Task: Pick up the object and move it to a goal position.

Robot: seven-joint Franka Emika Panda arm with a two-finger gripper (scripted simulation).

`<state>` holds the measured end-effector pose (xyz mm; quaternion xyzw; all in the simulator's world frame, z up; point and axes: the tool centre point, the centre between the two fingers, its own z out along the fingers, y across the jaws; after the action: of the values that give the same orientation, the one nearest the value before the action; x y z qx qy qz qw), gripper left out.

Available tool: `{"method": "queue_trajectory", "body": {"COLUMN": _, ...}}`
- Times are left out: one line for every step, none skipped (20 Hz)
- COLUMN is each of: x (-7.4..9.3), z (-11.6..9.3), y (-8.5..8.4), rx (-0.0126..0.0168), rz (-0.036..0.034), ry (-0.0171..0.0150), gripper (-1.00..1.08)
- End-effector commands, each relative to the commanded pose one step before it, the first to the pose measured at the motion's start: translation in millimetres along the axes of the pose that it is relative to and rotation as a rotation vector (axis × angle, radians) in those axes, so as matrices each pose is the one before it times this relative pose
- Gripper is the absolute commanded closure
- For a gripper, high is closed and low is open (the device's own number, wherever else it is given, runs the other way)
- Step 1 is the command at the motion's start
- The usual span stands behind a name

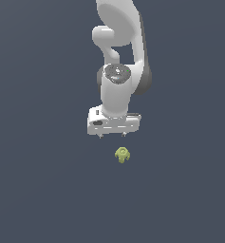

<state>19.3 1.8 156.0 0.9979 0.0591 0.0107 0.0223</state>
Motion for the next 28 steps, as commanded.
{"method": "queue_trajectory", "body": {"x": 2.82, "z": 4.49, "y": -3.39, "rx": 0.00192, "rz": -0.0311, "ry": -0.00181, "gripper": -0.92}}
{"method": "queue_trajectory", "body": {"x": 1.54, "z": 2.24, "y": -1.61, "rx": 0.00103, "rz": -0.01598, "ry": -0.00072, "gripper": -0.92}}
{"method": "queue_trajectory", "body": {"x": 1.7, "z": 2.47, "y": -1.75, "rx": 0.0012, "rz": -0.01752, "ry": -0.00077, "gripper": -0.92}}
{"method": "queue_trajectory", "body": {"x": 1.87, "z": 2.71, "y": -1.88, "rx": 0.00141, "rz": -0.01908, "ry": -0.00078, "gripper": -0.92}}
{"method": "queue_trajectory", "body": {"x": 2.05, "z": 2.95, "y": -2.04, "rx": 0.00165, "rz": -0.0207, "ry": -0.00078, "gripper": -0.92}}
{"method": "queue_trajectory", "body": {"x": 2.23, "z": 3.2, "y": -2.15, "rx": 0.0019, "rz": -0.02226, "ry": -0.00078, "gripper": -0.92}}
{"method": "queue_trajectory", "body": {"x": 2.42, "z": 3.45, "y": -2.28, "rx": 0.00217, "rz": -0.02385, "ry": -0.00076, "gripper": -0.92}}
{"method": "queue_trajectory", "body": {"x": 2.61, "z": 3.71, "y": -2.39, "rx": 0.00247, "rz": -0.02542, "ry": -0.00071, "gripper": -0.92}}
{"method": "queue_trajectory", "body": {"x": 2.8, "z": 3.97, "y": -2.49, "rx": 0.0028, "rz": -0.02697, "ry": -0.00064, "gripper": -0.92}}
{"method": "queue_trajectory", "body": {"x": 2.85, "z": 4.04, "y": -2.46, "rx": 0.003, "rz": -0.02717, "ry": -0.00051, "gripper": -0.92}}
{"method": "queue_trajectory", "body": {"x": 2.71, "z": 3.81, "y": -2.25, "rx": 0.00297, "rz": -0.02546, "ry": -0.00035, "gripper": -0.92}}
{"method": "queue_trajectory", "body": {"x": 2.55, "z": 3.58, "y": -2.06, "rx": 0.0029, "rz": -0.02373, "ry": -0.0002, "gripper": -0.92}}
{"method": "queue_trajectory", "body": {"x": 2.39, "z": 3.35, "y": -1.86, "rx": 0.0028, "rz": -0.02201, "ry": -0.00008, "gripper": -0.92}}
{"method": "queue_trajectory", "body": {"x": 2.23, "z": 3.11, "y": -1.69, "rx": 0.00268, "rz": -0.02032, "ry": 0.00002, "gripper": -0.92}}
{"method": "queue_trajectory", "body": {"x": 2.06, "z": 2.87, "y": -1.52, "rx": 0.00253, "rz": -0.01864, "ry": 0.00011, "gripper": -0.92}}
{"method": "queue_trajectory", "body": {"x": 1.88, "z": 2.62, "y": -1.35, "rx": 0.00237, "rz": -0.01696, "ry": 0.00017, "gripper": -0.92}}
{"method": "queue_trajectory", "body": {"x": 1.71, "z": 2.38, "y": -1.19, "rx": 0.00218, "rz": -0.0153, "ry": 0.00022, "gripper": -0.92}}
{"method": "queue_trajectory", "body": {"x": 1.53, "z": 2.13, "y": -1.05, "rx": 0.00199, "rz": -0.01366, "ry": 0.00024, "gripper": -0.92}}
{"method": "queue_trajectory", "body": {"x": 1.36, "z": 1.88, "y": -0.91, "rx": 0.00178, "rz": -0.01202, "ry": 0.00025, "gripper": -0.92}}
{"method": "queue_trajectory", "body": {"x": 1.18, "z": 1.64, "y": -0.79, "rx": 0.00156, "rz": -0.01042, "ry": 0.00025, "gripper": -0.92}}
{"method": "queue_trajectory", "body": {"x": 0.99, "z": 1.38, "y": -0.63, "rx": 0.00133, "rz": -0.00877, "ry": 0.00023, "gripper": -0.92}}
{"method": "queue_trajectory", "body": {"x": 0.82, "z": 1.13, "y": -0.53, "rx": 0.0011, "rz": -0.00719, "ry": 0.00021, "gripper": -0.92}}
{"method": "queue_trajectory", "body": {"x": 0.64, "z": 0.88, "y": -0.41, "rx": 0.00086, "rz": -0.00558, "ry": 0.00017, "gripper": -0.92}}
{"method": "queue_trajectory", "body": {"x": 0.45, "z": 0.63, "y": -0.28, "rx": 0.00062, "rz": -0.00398, "ry": 0.00013, "gripper": -0.92}}
{"method": "queue_trajectory", "body": {"x": 0.27, "z": 0.38, "y": -0.16, "rx": 0.00037, "rz": -0.00236, "ry": 0.00008, "gripper": -0.92}}
{"method": "queue_trajectory", "body": {"x": 0.06, "z": 0.12, "y": 0.01, "rx": 0.00011, "rz": -0.00068, "ry": 0.00002, "gripper": -0.92}}
{"method": "queue_trajectory", "body": {"x": -0.64, "z": -0.43, "y": 0.06, "rx": -0.00038, "rz": 0.00477, "ry": -0.00068, "gripper": -0.92}}
{"method": "queue_trajectory", "body": {"x": -0.01, "z": 0.38, "y": 0.02, "rx": 0.0, "rz": 0.0, "ry": 0.0, "gripper": -0.92}}
